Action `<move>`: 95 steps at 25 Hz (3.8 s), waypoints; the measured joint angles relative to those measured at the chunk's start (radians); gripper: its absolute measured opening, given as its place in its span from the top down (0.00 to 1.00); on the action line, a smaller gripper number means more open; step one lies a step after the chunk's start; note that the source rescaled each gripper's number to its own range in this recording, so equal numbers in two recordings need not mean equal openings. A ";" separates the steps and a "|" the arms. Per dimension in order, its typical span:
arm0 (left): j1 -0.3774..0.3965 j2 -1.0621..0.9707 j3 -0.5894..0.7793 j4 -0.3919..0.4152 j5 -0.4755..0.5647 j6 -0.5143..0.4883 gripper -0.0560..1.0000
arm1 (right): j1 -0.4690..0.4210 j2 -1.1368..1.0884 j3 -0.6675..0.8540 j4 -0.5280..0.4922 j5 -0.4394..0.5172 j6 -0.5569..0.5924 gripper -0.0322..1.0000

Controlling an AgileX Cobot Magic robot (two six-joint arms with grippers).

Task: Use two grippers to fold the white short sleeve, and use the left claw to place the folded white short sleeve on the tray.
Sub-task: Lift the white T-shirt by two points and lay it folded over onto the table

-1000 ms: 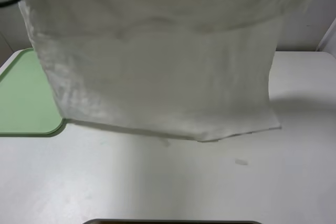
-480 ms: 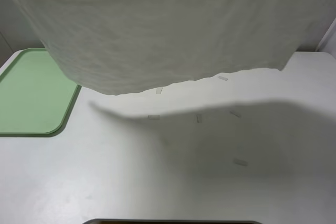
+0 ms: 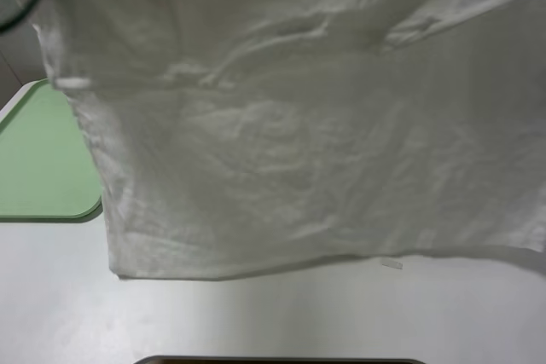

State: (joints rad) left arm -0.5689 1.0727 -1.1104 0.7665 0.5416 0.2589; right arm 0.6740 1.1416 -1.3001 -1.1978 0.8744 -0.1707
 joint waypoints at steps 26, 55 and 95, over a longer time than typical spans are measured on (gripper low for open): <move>0.228 0.589 0.088 0.281 -0.207 -0.124 0.95 | -0.440 0.579 0.000 0.578 -0.285 -0.017 0.95; 0.026 0.551 0.493 0.855 -0.173 -0.370 0.95 | -0.299 0.589 0.431 0.378 -0.327 -0.380 0.95; 0.026 0.285 0.709 0.610 -0.547 -0.181 0.29 | -0.241 0.371 0.673 0.780 -0.328 -0.690 0.06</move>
State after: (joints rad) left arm -0.5431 1.3575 -0.4019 1.3764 -0.0053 0.0783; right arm 0.4333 1.5122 -0.6270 -0.4174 0.5462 -0.8610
